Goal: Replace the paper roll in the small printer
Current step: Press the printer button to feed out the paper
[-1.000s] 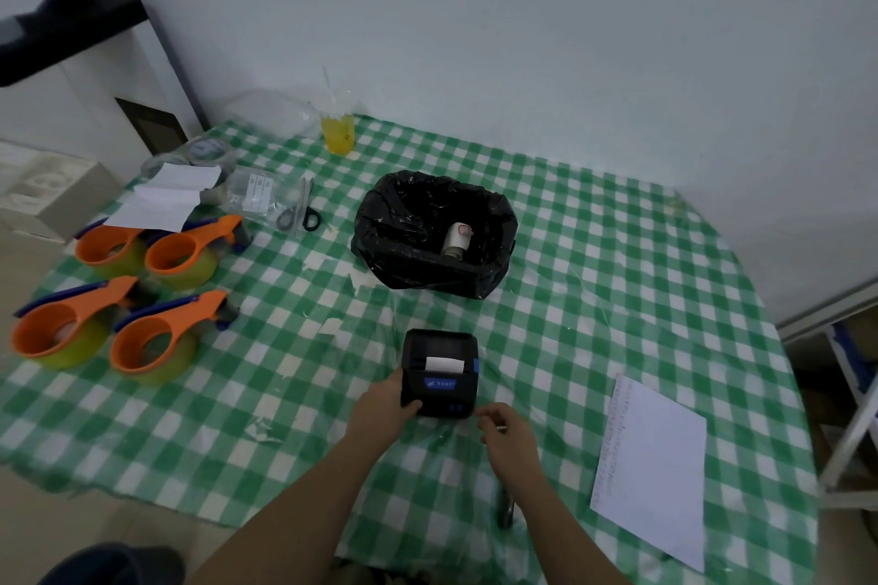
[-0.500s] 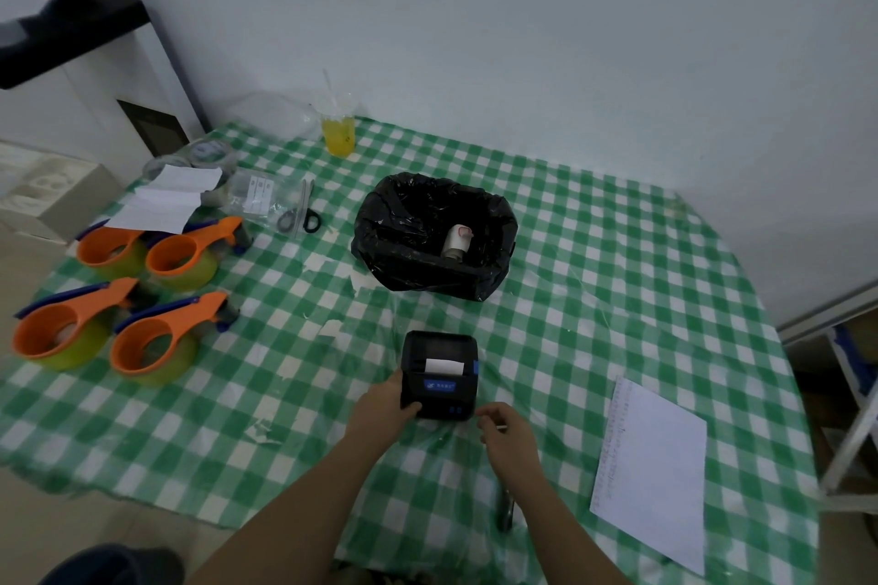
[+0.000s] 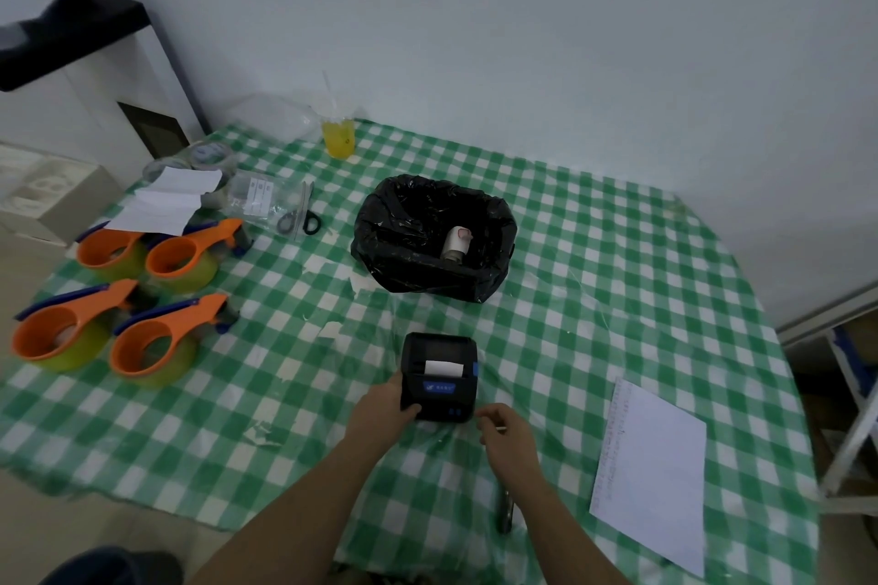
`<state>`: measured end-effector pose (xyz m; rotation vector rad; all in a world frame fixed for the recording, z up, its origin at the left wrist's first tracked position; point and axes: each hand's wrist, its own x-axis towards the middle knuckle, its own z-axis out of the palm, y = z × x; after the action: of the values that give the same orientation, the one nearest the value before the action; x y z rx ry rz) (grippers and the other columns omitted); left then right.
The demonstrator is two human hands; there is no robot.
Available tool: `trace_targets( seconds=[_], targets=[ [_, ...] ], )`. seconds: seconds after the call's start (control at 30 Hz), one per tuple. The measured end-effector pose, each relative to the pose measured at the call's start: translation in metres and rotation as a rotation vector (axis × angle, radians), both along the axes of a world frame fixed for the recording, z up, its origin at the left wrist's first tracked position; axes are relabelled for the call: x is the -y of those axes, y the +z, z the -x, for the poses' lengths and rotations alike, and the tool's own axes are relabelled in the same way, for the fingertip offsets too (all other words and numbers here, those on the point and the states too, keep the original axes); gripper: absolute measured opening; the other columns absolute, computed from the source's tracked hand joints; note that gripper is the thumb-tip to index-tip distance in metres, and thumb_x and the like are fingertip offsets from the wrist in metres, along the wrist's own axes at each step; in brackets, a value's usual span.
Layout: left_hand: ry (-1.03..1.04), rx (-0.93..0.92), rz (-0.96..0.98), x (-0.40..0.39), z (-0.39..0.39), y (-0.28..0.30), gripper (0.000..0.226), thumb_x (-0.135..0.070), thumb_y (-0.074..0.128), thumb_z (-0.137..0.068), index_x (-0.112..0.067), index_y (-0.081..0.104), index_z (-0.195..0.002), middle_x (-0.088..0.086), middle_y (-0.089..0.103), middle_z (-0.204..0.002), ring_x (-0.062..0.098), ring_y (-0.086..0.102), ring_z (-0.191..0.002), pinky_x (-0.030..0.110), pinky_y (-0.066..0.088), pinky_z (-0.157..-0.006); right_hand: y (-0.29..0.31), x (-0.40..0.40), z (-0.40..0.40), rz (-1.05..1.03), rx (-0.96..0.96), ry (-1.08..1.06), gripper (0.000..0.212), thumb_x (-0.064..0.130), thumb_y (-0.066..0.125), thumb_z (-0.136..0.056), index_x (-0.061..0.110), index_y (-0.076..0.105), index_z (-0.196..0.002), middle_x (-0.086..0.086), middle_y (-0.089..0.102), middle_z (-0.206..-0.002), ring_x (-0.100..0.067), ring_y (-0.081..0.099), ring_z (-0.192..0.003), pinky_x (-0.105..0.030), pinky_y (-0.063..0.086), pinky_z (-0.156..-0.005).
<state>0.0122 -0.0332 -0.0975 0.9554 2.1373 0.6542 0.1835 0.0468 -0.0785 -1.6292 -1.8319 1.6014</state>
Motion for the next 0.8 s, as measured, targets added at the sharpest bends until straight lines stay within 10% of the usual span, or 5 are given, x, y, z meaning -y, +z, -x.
trace_targets(
  seconds=[0.8],
  targets=[
    [-0.026, -0.030, 0.032, 0.0015, -0.0019, 0.0088, 0.053, -0.021, 0.063, -0.084, -0.015, 0.042, -0.132, 0.015, 0.067, -0.115, 0.031, 0.063, -0.105, 0.045, 0.053, -0.088, -0.0028, -0.0023, 0.0009, -0.002, -0.017, 0.000, 0.025, 0.005, 0.050, -0.089, 0.025, 0.061, -0.077, 0.000, 0.063, -0.081, -0.019, 0.054, -0.069, -0.031, 0.049, -0.067]
  ],
)
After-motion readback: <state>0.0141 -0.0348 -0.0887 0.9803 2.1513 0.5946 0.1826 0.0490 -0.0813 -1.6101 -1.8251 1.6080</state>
